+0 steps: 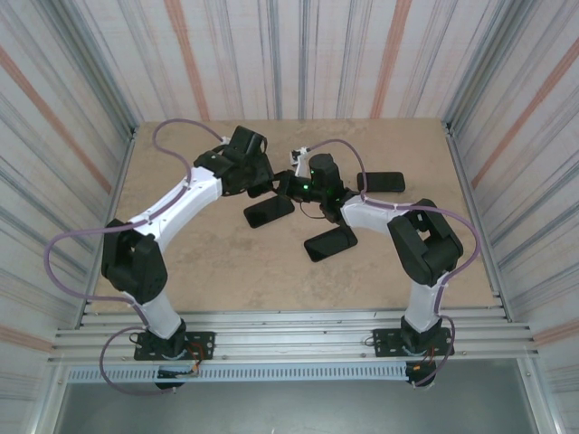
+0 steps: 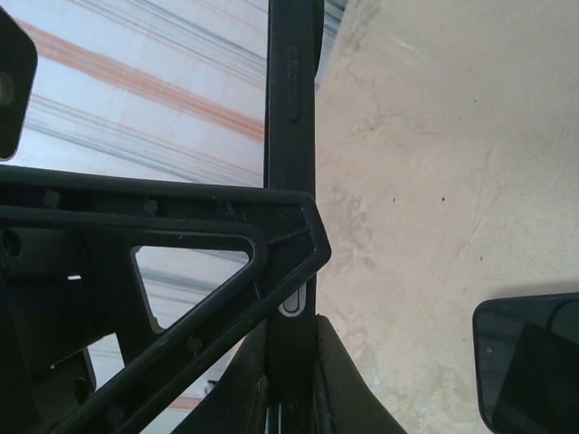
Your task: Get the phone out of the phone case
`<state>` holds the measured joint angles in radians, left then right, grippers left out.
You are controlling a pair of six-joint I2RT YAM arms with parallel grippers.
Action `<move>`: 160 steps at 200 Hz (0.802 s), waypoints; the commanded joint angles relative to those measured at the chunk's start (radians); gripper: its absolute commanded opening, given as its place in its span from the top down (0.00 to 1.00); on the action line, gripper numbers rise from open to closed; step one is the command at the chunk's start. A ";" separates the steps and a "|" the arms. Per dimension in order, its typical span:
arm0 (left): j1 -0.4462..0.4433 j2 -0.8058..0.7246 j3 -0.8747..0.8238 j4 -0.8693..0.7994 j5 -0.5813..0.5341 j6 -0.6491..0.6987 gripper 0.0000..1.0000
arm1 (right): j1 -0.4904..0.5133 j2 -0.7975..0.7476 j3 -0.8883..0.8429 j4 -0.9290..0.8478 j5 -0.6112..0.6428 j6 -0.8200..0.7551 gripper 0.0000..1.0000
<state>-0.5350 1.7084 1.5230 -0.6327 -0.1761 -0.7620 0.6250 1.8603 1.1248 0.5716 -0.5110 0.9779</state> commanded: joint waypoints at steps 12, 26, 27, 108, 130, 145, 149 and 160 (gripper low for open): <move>-0.008 -0.061 0.005 0.032 -0.002 0.040 0.05 | 0.012 -0.006 0.027 0.039 -0.016 0.000 0.95; 0.005 -0.072 -0.008 0.049 0.024 0.062 0.01 | 0.006 -0.020 0.024 0.036 -0.020 -0.001 0.95; 0.007 -0.073 -0.010 0.051 0.026 0.063 0.01 | 0.006 -0.021 0.023 0.036 -0.020 -0.001 0.95; 0.204 -0.186 -0.234 0.444 0.474 0.138 0.01 | -0.051 -0.145 -0.032 0.061 -0.046 0.069 0.96; 0.261 -0.170 -0.274 0.608 0.638 0.093 0.02 | -0.060 -0.183 -0.044 0.078 -0.060 0.103 0.96; 0.286 -0.150 -0.280 0.699 0.719 0.042 0.04 | -0.064 -0.205 -0.045 0.093 -0.067 0.133 0.96; 0.292 -0.143 -0.277 0.717 0.734 0.028 0.05 | -0.064 -0.208 -0.046 0.100 -0.069 0.142 0.96; 0.304 -0.128 -0.276 0.772 0.774 0.003 0.06 | -0.067 -0.218 -0.046 0.123 -0.077 0.169 0.96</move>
<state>-0.2527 1.5608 1.2522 -0.0822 0.3969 -0.6872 0.5621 1.7092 1.0832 0.5758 -0.5491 1.0687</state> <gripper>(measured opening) 0.954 0.122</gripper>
